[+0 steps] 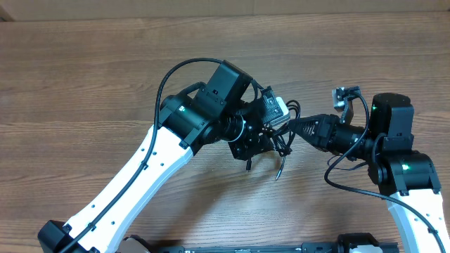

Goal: Untangle cables

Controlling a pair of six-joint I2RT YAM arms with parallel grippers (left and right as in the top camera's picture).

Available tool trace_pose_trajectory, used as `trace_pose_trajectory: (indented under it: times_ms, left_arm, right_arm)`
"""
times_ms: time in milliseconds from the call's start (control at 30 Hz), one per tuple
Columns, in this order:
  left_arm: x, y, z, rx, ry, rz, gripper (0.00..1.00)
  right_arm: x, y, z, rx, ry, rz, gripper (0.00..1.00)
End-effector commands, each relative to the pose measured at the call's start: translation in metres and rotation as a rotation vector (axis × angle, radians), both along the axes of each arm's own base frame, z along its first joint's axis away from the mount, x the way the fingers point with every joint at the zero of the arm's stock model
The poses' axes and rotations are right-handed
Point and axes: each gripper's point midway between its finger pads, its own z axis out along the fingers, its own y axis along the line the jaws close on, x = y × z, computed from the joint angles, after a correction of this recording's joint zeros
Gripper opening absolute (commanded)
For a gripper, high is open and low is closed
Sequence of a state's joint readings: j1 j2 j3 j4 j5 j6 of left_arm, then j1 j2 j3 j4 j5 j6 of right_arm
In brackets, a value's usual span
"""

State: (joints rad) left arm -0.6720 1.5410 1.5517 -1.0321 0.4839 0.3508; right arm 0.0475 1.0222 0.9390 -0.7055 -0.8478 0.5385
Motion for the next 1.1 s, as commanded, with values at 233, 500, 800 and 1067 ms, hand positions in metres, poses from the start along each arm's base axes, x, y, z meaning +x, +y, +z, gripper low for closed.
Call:
trace_pose_trajectory:
  times_ms: [233, 500, 800, 1067]
  left_arm:
    - [0.0039, 0.0011, 0.0106, -0.009, -0.05, -0.01, 0.54]
    - [0.0039, 0.0011, 0.0106, -0.009, -0.05, -0.01, 0.3]
    - [0.0047, 0.0008, 0.0111, -0.012, -0.053, -0.01, 0.04]
    - [0.0061, -0.0004, 0.0124, -0.018, -0.061, -0.009, 0.04]
  right_arm:
    - [-0.0122, 0.0143, 0.024, 0.092, -0.049, 0.113, 0.04]
    - [-0.014, 0.0161, 0.0268, 0.112, -0.042, 0.124, 0.04]
    - [-0.0141, 0.0161, 0.0268, 0.112, -0.042, 0.124, 0.04]
    - [-0.014, 0.0161, 0.0267, 0.111, -0.043, 0.124, 0.04]
